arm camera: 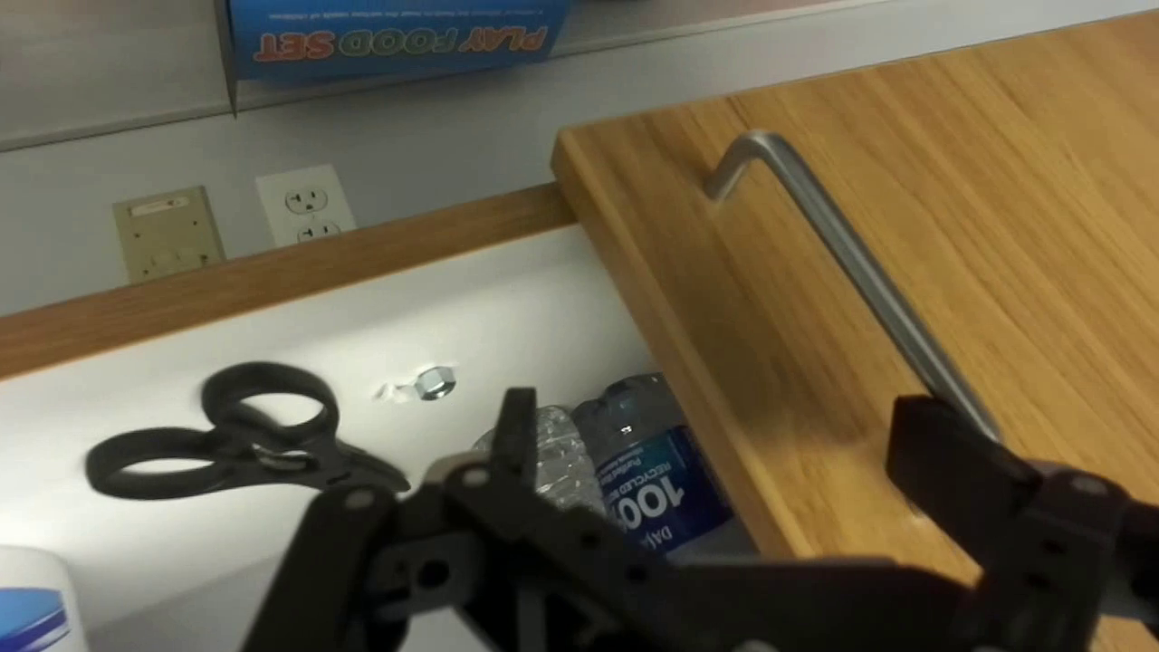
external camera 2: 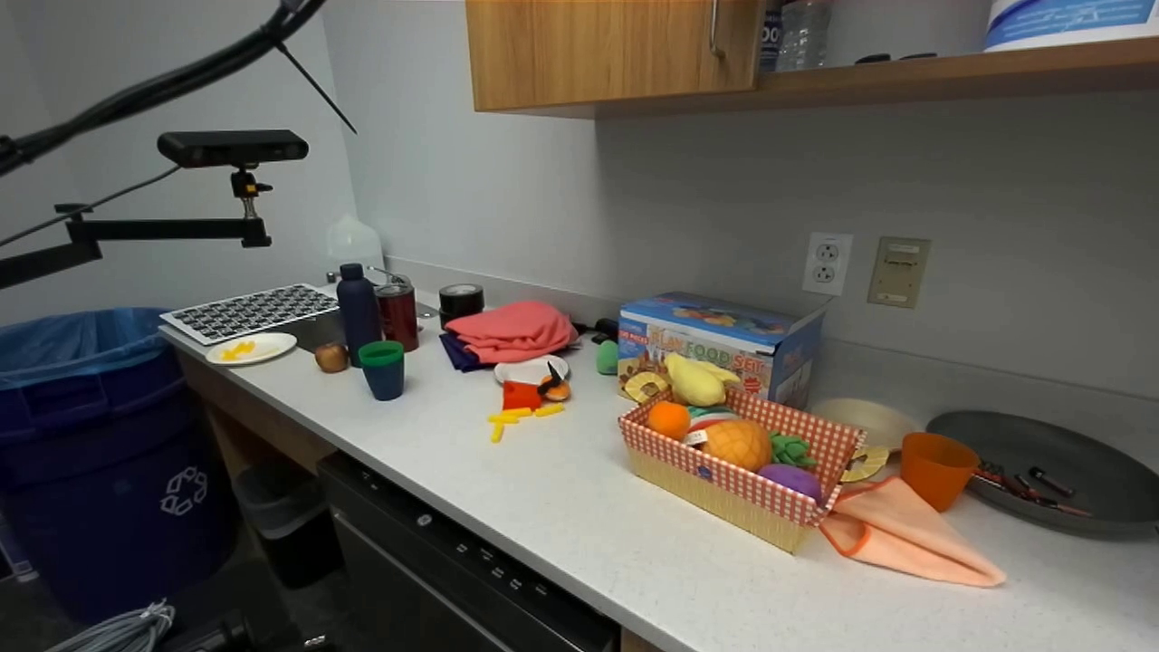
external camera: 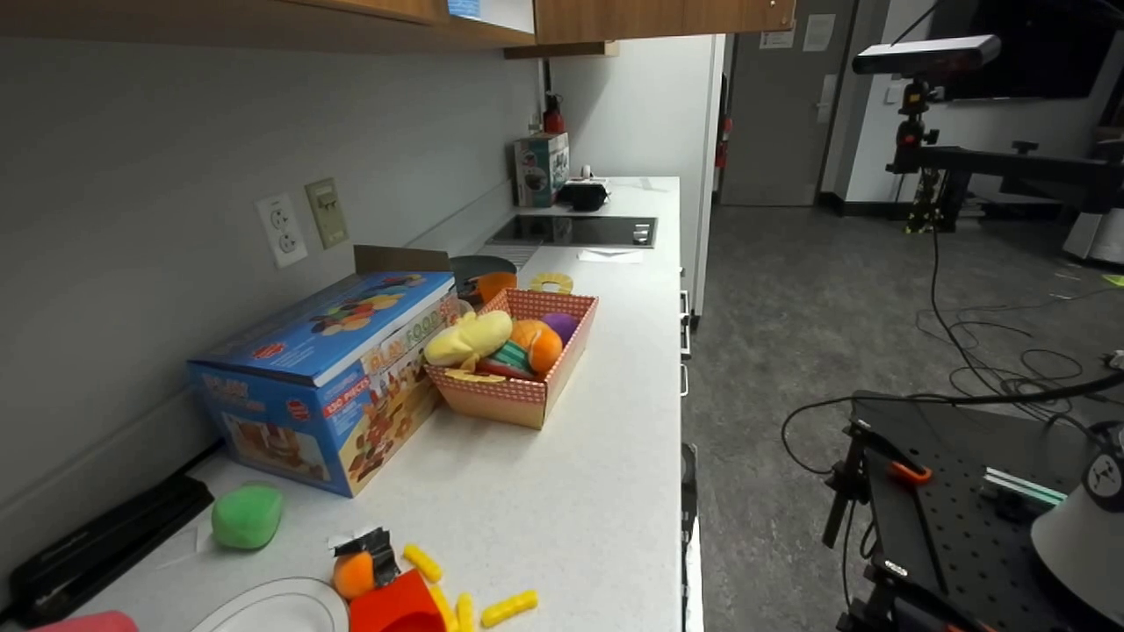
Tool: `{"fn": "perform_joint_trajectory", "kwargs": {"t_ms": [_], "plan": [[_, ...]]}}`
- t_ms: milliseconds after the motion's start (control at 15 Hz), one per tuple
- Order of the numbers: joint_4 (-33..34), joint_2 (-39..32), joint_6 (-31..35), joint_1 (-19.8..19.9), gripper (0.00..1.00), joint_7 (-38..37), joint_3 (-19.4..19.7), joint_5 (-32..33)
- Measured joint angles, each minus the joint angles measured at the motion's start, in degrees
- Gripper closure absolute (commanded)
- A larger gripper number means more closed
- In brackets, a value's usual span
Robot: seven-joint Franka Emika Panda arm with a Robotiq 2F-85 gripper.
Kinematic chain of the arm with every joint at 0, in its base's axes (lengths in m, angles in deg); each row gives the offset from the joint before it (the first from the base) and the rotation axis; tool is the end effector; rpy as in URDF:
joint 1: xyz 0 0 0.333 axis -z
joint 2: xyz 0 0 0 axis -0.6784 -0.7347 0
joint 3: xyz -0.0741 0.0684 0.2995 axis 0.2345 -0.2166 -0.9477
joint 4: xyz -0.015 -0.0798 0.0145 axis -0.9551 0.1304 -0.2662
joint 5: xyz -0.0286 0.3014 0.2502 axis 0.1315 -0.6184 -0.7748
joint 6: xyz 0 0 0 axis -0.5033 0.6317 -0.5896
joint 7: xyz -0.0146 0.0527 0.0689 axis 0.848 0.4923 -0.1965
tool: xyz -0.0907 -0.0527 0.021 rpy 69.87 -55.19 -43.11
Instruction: Open the door of the cabinet
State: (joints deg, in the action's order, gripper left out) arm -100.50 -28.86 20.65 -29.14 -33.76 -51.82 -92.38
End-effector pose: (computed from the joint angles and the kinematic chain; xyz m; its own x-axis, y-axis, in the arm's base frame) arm 0.6205 -0.1398 0.7078 0.7368 -0.0171 0.6759 0.3620 -0.8343 -0.4158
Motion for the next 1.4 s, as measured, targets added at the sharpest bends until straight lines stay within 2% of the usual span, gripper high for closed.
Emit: {"fn": "perform_joint_trajectory", "kwargs": {"t_ms": [333, 667, 1000, 1400], "plan": [[1.88, -1.0, -1.75, 0.44, 0.0, 0.55, 0.01, 0.67], [2.82, -1.17, -2.05, 0.42, 0.0, 0.54, 0.08, 4.76], [3.55, -2.08, 2.72, 0.03, 0.0, 0.46, 0.07, 9.86], [8.38, -6.49, 8.61, -1.27, 0.0, 0.31, 0.03, 12.86]]}}
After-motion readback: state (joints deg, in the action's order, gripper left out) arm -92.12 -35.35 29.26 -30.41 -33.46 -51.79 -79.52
